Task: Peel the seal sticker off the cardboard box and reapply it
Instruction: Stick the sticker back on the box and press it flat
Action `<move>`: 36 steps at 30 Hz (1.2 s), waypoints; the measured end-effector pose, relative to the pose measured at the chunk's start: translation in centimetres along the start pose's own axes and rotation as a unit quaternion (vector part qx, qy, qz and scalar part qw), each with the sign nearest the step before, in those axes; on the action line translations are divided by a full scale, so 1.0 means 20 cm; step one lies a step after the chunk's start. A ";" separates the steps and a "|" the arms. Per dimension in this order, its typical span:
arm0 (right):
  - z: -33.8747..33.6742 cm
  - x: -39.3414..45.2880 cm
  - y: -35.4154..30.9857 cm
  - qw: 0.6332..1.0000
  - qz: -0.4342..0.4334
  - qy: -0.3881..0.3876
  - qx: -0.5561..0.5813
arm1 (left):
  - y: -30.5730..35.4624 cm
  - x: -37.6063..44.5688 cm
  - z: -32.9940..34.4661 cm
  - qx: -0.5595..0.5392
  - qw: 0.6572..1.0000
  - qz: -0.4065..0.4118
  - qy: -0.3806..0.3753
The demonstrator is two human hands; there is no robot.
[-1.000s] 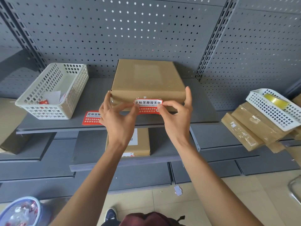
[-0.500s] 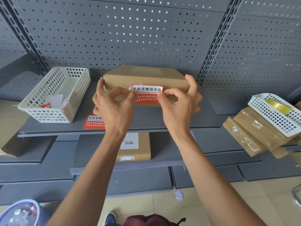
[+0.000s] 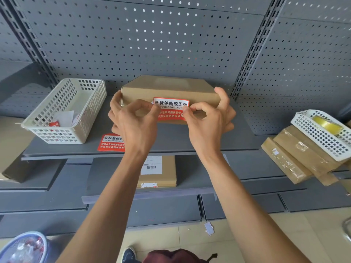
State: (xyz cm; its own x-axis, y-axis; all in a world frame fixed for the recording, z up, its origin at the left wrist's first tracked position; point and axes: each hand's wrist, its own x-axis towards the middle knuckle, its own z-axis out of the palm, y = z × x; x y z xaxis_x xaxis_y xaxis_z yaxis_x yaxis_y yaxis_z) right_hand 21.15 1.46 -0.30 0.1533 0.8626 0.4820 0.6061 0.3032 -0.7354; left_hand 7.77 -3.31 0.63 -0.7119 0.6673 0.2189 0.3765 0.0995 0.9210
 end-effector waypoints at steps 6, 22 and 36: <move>0.01 0.00 0.02 1.000 0.002 0.000 -0.009 | -0.01 0.01 0.02 0.025 1.000 0.014 0.006; 0.03 -0.01 0.04 1.000 0.005 -0.003 -0.015 | -0.05 0.03 0.04 0.069 0.997 0.025 0.025; 0.03 0.01 0.05 1.000 0.016 -0.002 -0.005 | -0.09 0.03 0.04 0.089 0.994 0.049 0.030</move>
State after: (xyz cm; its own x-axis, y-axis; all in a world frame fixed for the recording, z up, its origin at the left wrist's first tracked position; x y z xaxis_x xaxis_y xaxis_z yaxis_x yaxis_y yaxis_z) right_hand 21.44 2.16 -1.26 0.1689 0.8735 0.4567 0.6094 0.2716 -0.7449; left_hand 7.18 -2.54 -1.18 -0.6990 0.6352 0.3284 0.5410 0.1695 0.8237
